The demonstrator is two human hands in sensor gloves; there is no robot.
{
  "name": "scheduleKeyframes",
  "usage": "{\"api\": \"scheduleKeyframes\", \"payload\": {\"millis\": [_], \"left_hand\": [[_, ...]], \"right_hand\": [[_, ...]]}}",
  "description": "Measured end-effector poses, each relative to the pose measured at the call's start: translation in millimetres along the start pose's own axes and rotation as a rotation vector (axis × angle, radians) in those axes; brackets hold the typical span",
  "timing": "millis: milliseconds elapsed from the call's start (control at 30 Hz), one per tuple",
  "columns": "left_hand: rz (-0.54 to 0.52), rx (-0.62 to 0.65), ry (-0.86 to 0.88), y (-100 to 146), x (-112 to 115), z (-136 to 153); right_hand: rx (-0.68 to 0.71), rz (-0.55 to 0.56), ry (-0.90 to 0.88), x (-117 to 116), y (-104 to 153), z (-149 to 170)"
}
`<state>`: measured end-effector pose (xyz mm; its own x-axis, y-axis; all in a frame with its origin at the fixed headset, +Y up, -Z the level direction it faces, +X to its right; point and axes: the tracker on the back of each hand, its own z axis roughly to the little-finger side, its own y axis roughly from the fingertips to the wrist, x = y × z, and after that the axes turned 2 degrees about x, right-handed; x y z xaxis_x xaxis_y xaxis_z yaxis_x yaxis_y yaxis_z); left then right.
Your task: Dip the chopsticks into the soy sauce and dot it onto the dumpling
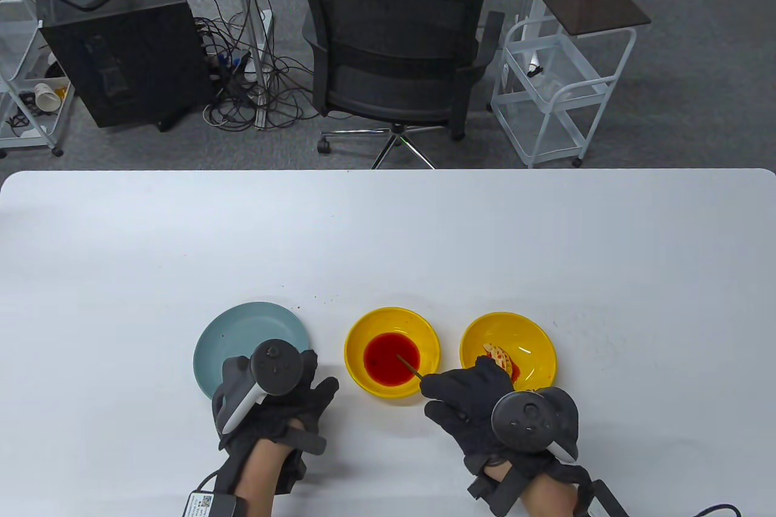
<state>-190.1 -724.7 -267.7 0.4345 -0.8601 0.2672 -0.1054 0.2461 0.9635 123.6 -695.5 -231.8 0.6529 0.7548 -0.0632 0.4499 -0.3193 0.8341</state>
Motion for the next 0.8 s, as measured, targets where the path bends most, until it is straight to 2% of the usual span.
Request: {"api": "scheduleKeyframes", "payload": {"millis": [100,800], "left_hand": [[0.003,0.003,-0.002,-0.4,1.1,-1.3],[0.017,-0.001,0.002,-0.9,2.1,-0.3]], "right_hand": [[-0.024,-0.034,0.004,-4.9,-0.8,3.9],[-0.056,-0.045,-0.036,-2.5,-0.9,9.0]]}}
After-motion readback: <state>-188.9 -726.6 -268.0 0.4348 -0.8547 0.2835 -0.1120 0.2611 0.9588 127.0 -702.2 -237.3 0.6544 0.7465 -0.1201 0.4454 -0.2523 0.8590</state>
